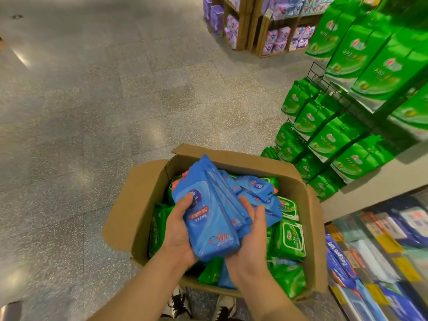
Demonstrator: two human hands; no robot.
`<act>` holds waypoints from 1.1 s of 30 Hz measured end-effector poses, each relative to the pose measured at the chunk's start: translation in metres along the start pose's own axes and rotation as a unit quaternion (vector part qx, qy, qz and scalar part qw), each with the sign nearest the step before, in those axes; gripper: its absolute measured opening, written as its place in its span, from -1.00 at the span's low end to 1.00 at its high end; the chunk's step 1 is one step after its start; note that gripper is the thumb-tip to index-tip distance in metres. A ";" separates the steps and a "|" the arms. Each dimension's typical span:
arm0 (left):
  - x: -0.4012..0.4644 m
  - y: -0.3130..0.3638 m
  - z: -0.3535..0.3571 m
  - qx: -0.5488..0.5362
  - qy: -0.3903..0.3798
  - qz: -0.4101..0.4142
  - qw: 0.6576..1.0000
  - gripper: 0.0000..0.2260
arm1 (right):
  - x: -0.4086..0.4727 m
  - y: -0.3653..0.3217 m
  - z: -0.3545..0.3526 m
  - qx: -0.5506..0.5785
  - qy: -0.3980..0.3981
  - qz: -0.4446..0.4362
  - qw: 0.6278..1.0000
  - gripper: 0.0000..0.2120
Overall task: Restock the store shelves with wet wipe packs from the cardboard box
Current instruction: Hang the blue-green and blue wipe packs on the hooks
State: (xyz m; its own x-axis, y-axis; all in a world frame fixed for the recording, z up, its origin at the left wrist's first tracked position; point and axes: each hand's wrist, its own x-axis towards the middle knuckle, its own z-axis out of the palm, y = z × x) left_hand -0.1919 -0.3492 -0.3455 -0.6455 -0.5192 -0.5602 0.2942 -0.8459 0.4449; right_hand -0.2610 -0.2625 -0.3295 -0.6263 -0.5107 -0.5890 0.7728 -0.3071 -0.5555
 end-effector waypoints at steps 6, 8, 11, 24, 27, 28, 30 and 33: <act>-0.002 0.011 -0.025 -0.074 0.022 0.020 0.997 -0.59 | 0.068 -0.011 -0.092 -0.474 0.166 -0.040 0.864 -0.71; -0.004 0.013 -0.038 -0.079 0.031 0.016 0.996 -0.43 | 0.082 0.011 -0.122 -0.614 0.133 0.037 0.777 -0.71; -0.007 0.010 -0.057 -0.072 0.059 0.020 0.995 -0.18 | 0.094 0.049 -0.146 -0.752 0.118 0.083 0.643 -0.27; -0.012 0.017 -0.094 -0.021 0.084 -0.008 0.996 -0.21 | 0.085 0.074 -0.136 -0.766 0.074 0.024 0.638 -0.56; -0.007 0.018 -0.088 0.004 0.085 -0.011 0.996 -0.50 | 0.076 0.048 -0.123 -0.621 -0.001 -0.015 0.784 -0.56; -0.006 0.019 -0.086 0.008 0.097 -0.007 0.995 -0.64 | 0.073 0.034 -0.115 -0.572 -0.013 -0.031 0.820 -0.51; -0.003 0.022 -0.083 0.017 0.109 -0.008 0.994 -0.71 | 0.068 0.007 -0.097 -0.454 -0.019 -0.055 0.889 -0.46; -0.001 0.027 -0.073 0.047 0.100 -0.024 0.994 -0.68 | 0.061 -0.027 -0.069 -0.276 -0.011 -0.058 0.959 -0.56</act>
State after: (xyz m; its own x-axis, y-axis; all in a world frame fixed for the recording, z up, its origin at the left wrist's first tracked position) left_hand -0.1321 -0.3807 -0.3837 -0.5013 -0.4997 -0.7065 0.1933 -0.8605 0.4715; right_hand -0.3273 -0.2303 -0.3909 -0.6986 -0.5166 -0.4950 0.5214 0.1061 -0.8467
